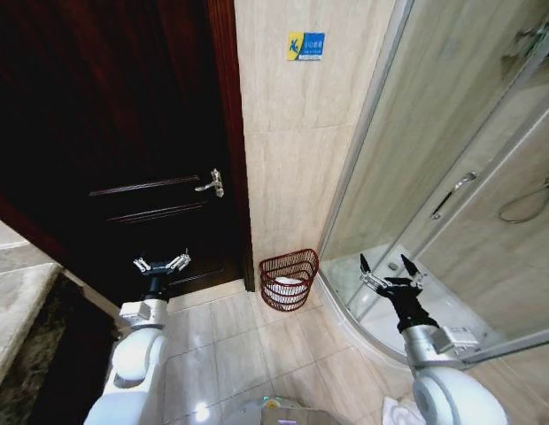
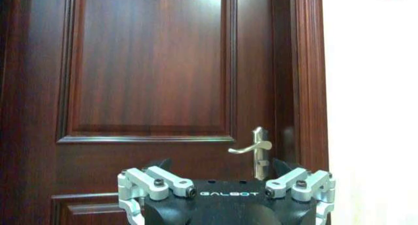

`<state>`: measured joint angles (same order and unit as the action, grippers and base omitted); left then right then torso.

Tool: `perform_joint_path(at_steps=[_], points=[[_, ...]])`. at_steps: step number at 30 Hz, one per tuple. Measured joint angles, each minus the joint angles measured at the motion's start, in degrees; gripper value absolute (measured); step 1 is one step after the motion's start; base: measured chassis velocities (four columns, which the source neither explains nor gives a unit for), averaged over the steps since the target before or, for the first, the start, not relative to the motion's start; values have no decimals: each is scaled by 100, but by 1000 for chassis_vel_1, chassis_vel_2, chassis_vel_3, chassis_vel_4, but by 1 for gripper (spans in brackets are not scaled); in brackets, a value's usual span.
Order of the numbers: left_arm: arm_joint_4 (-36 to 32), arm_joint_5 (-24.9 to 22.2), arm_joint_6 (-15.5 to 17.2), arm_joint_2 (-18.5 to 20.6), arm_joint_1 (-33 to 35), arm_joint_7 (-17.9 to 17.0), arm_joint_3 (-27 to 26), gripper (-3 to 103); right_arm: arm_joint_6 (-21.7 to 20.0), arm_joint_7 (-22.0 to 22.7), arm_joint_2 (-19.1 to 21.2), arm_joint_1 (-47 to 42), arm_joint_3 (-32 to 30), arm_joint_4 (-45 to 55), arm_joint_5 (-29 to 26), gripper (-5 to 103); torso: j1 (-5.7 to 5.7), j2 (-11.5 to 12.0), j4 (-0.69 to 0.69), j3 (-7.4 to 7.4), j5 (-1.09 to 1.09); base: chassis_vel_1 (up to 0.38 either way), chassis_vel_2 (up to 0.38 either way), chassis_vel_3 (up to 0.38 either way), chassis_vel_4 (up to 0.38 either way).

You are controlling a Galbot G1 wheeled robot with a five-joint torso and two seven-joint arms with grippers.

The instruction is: Discard the used towel into the hamper.

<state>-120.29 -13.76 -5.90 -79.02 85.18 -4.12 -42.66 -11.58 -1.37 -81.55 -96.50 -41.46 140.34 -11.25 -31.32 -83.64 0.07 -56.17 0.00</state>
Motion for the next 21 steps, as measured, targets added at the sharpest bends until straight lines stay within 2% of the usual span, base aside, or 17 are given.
perform_joint_path(at_steps=[9,21], points=[[52,68,6,26,-43,-2,9,100,-12,13,1,38,9,-1,-5,100,0,3,0,1,0,-22,-25,-25,-22],[58,55,9,28,-68,-4,29,100,93,4,-2,13,2,8,-6,100,1,5,0,2,0,-86,-88,-79,-91]])
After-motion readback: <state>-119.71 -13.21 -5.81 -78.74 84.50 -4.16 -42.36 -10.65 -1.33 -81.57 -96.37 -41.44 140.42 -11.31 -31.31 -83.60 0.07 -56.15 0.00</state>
